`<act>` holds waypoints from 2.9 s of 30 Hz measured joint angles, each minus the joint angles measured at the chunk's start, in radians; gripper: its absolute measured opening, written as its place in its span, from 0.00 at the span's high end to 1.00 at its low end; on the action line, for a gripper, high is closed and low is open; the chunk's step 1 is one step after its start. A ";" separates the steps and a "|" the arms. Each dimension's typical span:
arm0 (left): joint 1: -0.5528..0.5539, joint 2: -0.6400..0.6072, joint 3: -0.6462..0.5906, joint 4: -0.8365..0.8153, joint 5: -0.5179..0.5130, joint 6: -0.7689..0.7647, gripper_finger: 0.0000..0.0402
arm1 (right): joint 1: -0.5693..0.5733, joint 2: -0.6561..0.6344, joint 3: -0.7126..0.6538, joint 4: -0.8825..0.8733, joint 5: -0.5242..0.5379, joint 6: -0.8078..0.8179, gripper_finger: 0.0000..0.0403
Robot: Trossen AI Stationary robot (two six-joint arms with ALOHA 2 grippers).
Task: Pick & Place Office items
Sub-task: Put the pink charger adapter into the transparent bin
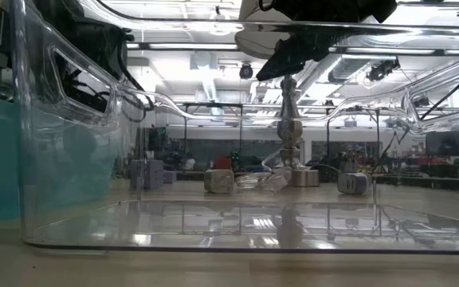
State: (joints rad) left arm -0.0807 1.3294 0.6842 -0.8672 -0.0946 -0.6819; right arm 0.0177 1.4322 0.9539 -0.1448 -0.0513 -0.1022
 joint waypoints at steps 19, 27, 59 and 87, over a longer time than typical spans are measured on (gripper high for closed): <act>0.104 -0.299 0.000 -0.002 -0.097 0.157 0.55 | 0.000 0.000 0.000 0.000 0.000 0.000 0.55; 0.096 -0.448 0.000 0.203 -0.100 0.358 0.55 | 0.000 0.000 0.000 0.000 0.000 0.000 0.55; -0.273 0.062 0.430 0.446 -0.173 0.510 0.55 | 0.000 0.000 0.000 0.007 0.000 0.000 0.55; -0.274 0.452 0.582 0.456 0.074 0.396 0.55 | 0.000 0.000 0.000 0.024 0.000 0.000 0.55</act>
State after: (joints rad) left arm -0.3544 1.7813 1.2659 -0.4114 -0.0204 -0.2859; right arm 0.0177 1.4322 0.9539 -0.1211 -0.0513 -0.1020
